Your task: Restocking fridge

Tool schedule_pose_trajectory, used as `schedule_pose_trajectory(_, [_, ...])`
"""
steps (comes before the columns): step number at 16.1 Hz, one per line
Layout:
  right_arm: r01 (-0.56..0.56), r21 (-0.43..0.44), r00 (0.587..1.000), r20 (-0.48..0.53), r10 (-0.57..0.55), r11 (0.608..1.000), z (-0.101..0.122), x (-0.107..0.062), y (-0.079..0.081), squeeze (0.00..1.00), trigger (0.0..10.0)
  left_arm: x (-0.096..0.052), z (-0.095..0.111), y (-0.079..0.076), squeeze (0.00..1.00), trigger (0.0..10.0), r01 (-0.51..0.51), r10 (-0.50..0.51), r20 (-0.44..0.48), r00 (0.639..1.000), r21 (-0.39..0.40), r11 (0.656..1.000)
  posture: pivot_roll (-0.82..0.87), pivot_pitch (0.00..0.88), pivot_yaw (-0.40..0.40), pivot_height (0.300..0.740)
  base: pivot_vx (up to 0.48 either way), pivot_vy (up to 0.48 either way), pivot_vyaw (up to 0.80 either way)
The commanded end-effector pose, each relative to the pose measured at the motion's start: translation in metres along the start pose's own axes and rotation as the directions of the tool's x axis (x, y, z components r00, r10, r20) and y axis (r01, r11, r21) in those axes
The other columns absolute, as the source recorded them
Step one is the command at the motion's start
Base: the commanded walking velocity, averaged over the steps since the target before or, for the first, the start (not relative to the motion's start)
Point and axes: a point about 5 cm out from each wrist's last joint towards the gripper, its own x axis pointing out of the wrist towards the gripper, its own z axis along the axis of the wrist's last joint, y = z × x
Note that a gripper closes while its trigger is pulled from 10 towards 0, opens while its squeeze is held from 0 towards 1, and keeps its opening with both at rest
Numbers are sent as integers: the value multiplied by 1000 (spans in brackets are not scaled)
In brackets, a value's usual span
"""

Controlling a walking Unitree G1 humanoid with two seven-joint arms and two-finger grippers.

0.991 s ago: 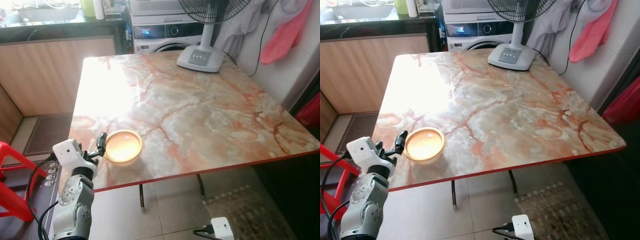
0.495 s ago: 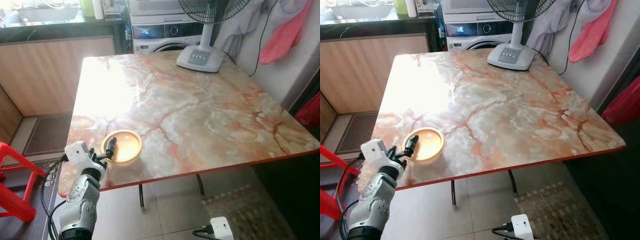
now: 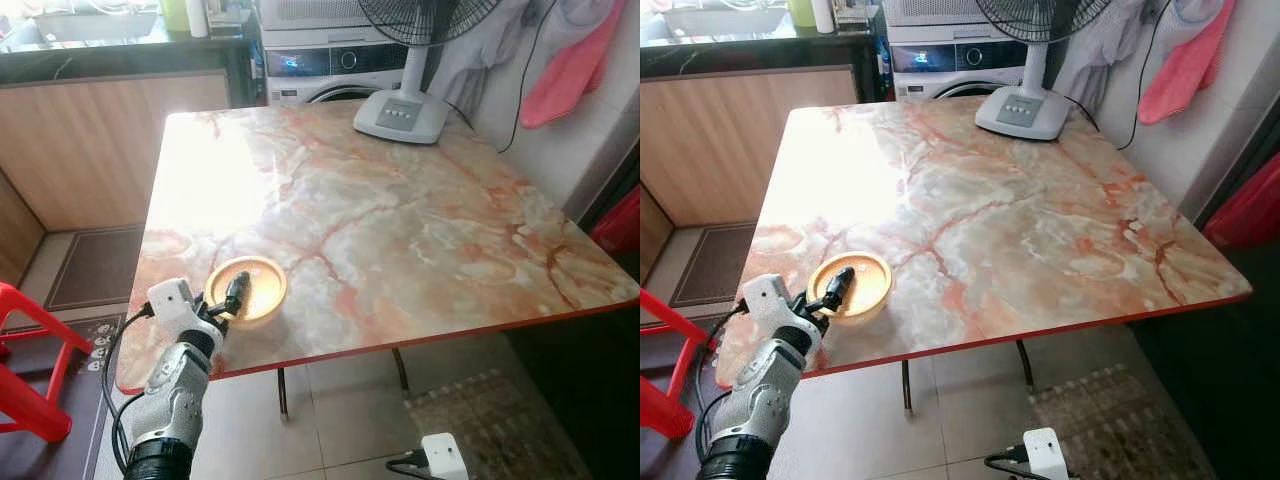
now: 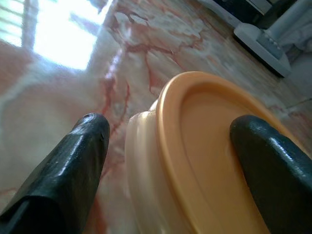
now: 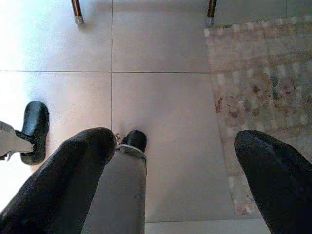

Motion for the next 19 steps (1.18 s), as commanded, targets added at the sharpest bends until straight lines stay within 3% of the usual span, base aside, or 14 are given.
schedule_pose_trajectory(1, [-2, -5, 1000, 7, 2, 1000, 2, 0, 0, 0, 10000, 3, 0, -1, 0, 10000, 12, -12, -3, 1000, 4, 1000, 52, 0, -17, 740, 0, 0, 0])
schedule_pose_trajectory(3, [-2, -10, 1000, 7, 2, 1000, 2, 0, 0, 0, 10000, 5, -2, -1, 0, 10000, 14, -14, -13, 1000, 7, 1000, 51, 0, -17, 740, 0, 0, 0])
schedule_pose_trajectory(4, [-3, -13, 1000, 7, 3, 1000, 2, 0, 0, 0, 10000, 5, -3, -1, 0, 9490, 8, -8, -17, 1000, 8, 1000, 51, 0, -17, 740, 0, 0, 0])
schedule_pose_trajectory(5, [-3, -14, 1000, 7, 3, 1000, 2, 0, 0, 0, 10000, 5, -3, 1, 0, 2784, 0, 0, -20, 1000, 16, 1000, 51, 0, -17, 740, 0, 0, 0])
schedule_pose_trajectory(6, [-4, -17, 1000, 7, 4, 1000, 2, 0, 0, 0, 10000, 5, -3, 2, 0, 0, 0, 1, -19, 1000, 32, 999, 50, 0, -17, 740, 0, 0, 0])
schedule_pose_trajectory(9, [-4, -30, 1000, 5, 4, 1000, 2, 0, 0, 0, 10000, 7, 4, 10, 0, 0, -14, 14, 2, 1000, 43, 999, 52, 0, -20, 740, 0, 0, 0])
schedule_pose_trajectory(17, [-6, -59, 1000, 2, 6, 998, 3, 0, 0, 0, 10000, 9, 0, 6, 0, 0, 7, -6, -6, 1000, 58, 998, 49, 0, -22, 740, 0, 0, 0])
schedule_pose_trajectory(18, [-7, -61, 1000, 1, 7, 998, 3, 0, 0, 0, 10000, 9, -1, 6, 0, 10000, 7, -6, -13, 1000, 72, 997, 49, 0, -21, 740, 0, 0, 0])
schedule_pose_trajectory(19, [-8, -63, 1000, 0, 8, 998, 3, 0, 0, 0, 10000, 9, 0, 8, 0, 10000, -2, 2, -11, 1000, 72, 997, 50, 0, -21, 740, 0, 0, 0])
